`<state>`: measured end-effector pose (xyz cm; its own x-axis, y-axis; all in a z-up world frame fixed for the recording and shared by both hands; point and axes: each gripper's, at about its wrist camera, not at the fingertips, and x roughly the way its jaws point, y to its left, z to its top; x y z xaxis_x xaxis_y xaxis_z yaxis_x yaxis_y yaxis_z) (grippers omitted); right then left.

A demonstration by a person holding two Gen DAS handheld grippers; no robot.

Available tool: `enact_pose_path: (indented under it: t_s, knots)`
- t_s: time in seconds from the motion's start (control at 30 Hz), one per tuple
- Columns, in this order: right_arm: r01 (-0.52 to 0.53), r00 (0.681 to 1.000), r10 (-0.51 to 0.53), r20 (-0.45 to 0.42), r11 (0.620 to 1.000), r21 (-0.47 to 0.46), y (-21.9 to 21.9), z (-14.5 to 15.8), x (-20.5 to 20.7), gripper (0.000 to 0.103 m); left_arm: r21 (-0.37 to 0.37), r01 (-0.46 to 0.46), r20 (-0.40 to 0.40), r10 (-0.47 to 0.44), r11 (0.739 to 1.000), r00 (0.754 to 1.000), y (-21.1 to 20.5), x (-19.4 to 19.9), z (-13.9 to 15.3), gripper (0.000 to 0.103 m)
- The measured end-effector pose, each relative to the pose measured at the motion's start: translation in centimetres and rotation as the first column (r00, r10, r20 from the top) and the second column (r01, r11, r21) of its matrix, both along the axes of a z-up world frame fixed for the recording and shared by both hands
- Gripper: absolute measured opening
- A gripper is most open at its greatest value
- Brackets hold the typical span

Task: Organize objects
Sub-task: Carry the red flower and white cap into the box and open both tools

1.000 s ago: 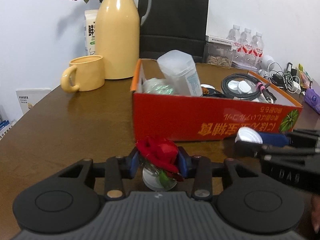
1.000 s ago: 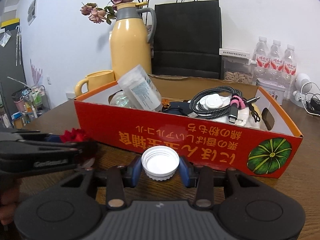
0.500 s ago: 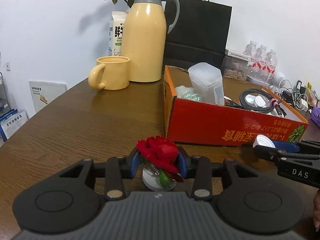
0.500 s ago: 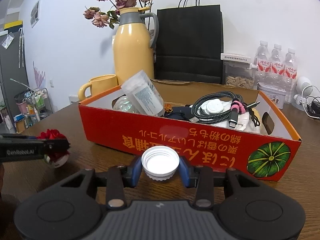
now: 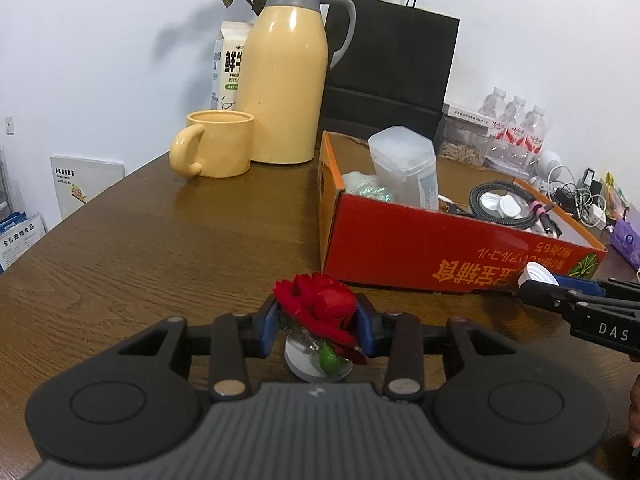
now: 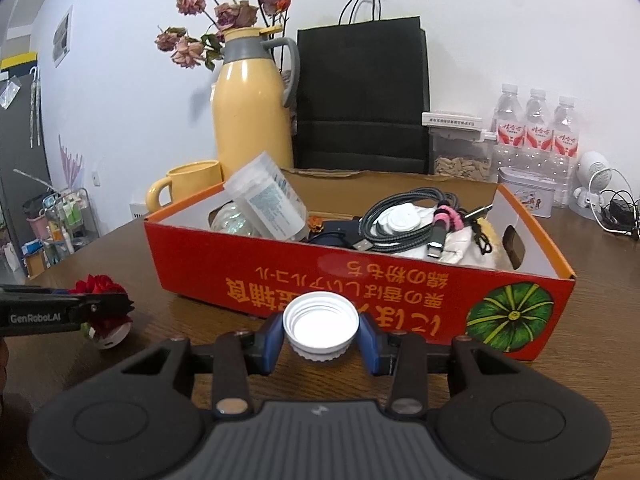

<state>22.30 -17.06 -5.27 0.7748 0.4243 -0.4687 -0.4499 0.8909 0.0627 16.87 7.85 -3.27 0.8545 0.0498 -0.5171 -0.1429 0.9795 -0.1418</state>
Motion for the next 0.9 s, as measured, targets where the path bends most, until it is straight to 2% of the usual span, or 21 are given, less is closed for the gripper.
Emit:
enact_pose_path:
  t_s: [0.23, 0.53, 0.73, 0.9]
  knots:
    - [0.016, 0.998, -0.018, 0.058, 0.999, 0.036, -1.7, 1.7, -0.5, 0.039, 0.008, 0.040, 0.069, -0.041, 0.999, 0.997, -1.1, 0.6, 2.4, 0.039]
    - [0.043, 0.995, -0.046, 0.089, 0.999, 0.026, -3.4, 3.7, 1.1, 0.039, 0.049, 0.136, 0.144, -0.141, 0.990, 0.979, -5.0, 4.3, 5.4, 0.039]
    - [0.049, 0.989, -0.046, 0.143, 0.999, -0.015, -2.7, 5.6, 4.2, 0.039, 0.072, 0.169, 0.184, -0.179, 0.983, 0.966, -7.7, 8.3, 6.6, 0.039]
    - [0.105, 0.982, -0.102, 0.158, 0.994, -0.008, -1.8, 6.6, 8.4, 0.039, 0.093, 0.165, 0.204, -0.181, 0.982, 0.962, -9.7, 12.5, 7.1, 0.039]
